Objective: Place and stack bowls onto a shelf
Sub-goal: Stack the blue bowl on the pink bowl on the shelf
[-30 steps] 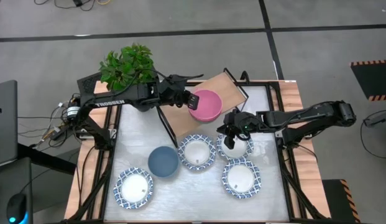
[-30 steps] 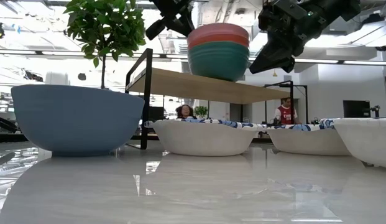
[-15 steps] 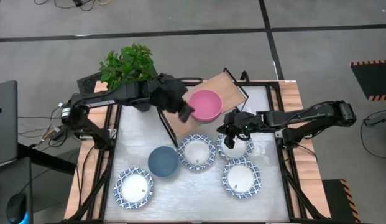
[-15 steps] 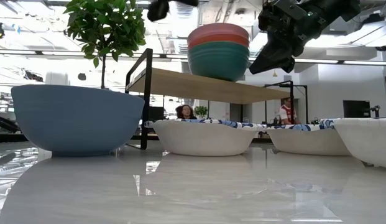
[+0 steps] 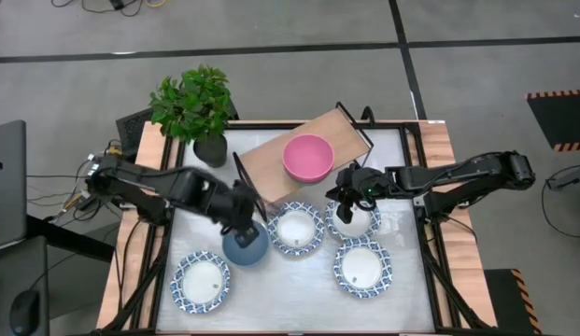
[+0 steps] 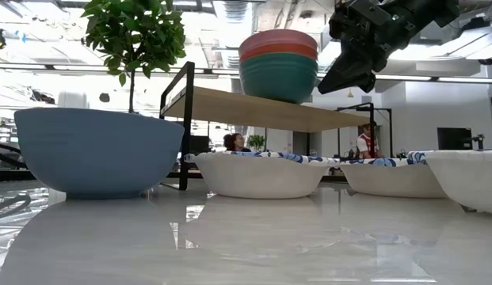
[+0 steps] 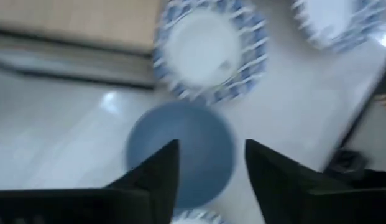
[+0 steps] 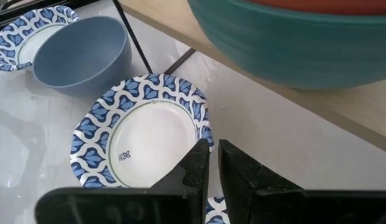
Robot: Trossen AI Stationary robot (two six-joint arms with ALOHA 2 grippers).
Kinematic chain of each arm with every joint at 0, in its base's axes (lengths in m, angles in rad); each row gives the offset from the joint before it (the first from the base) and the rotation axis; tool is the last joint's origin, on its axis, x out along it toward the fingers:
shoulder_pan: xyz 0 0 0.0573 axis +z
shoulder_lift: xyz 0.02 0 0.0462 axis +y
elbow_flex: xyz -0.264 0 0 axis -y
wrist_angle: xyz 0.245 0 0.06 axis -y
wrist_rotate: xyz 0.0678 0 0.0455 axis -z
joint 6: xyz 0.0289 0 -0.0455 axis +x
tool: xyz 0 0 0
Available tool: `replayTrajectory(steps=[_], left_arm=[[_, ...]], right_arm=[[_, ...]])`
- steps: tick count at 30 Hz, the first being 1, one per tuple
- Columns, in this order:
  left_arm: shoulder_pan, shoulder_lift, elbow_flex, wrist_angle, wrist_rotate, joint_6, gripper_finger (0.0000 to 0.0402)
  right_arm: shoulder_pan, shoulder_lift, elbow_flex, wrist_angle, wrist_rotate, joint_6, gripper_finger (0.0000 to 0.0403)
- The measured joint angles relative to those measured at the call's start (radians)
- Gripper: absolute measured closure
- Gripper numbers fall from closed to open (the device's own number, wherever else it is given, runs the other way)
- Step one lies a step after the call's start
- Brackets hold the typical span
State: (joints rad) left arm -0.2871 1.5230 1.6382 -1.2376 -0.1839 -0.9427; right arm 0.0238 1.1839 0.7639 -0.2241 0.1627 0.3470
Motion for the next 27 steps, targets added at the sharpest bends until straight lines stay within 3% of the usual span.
replayTrajectory(steps=[4, 7, 12, 22, 27], left_arm=[[-0.050, -0.002, -0.028, -0.137, -0.046, -0.129, 0.0167], [-0.056, -0.005, -0.102, -0.137, -0.053, -0.188, 0.0140], [-0.062, -0.021, -0.270, -0.027, -0.039, -0.205, 0.0136], [-0.025, -0.119, -0.711, 0.367, 0.033, -0.281, 0.0140], [-0.011, -0.129, -0.831, 0.458, 0.049, -0.327, 0.0140]], right_arm=[[-0.009, 0.000, 0.000, 0.000, 0.000, 0.000, 0.0339], [-0.021, 0.000, 0.000, 0.000, 0.001, 0.000, 0.0339], [-0.027, 0.000, 0.000, 0.000, 0.001, 0.000, 0.0339], [-0.024, 0.000, 0.000, 0.000, -0.002, 0.003, 0.0339], [-0.024, 0.000, 0.000, -0.001, -0.004, 0.004, 0.0339]])
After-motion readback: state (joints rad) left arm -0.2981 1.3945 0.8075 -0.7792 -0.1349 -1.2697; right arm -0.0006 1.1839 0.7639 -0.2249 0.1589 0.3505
